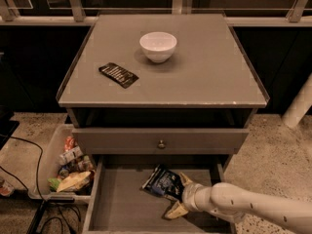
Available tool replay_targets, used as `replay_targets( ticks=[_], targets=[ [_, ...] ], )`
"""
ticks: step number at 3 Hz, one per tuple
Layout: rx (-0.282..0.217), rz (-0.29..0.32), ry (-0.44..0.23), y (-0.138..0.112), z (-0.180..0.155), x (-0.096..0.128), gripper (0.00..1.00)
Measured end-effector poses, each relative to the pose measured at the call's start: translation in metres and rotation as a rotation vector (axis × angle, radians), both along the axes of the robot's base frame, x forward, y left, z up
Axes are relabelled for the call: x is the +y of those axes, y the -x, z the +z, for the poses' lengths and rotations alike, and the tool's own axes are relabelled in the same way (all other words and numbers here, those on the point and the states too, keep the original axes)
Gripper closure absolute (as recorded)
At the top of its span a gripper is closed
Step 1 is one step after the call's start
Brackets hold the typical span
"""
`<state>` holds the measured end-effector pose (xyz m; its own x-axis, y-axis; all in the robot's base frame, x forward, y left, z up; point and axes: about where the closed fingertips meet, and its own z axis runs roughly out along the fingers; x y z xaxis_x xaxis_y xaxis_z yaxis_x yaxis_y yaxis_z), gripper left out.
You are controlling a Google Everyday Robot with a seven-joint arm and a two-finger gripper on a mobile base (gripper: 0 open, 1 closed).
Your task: Place blue chip bag into middle drawer
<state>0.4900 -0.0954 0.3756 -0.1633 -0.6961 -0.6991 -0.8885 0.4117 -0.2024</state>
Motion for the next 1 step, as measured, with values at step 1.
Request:
replay_targets(
  ticks=[1],
  targets=[
    [0.0, 0.0, 0.0, 0.0, 0.0, 0.0, 0.0]
  ],
)
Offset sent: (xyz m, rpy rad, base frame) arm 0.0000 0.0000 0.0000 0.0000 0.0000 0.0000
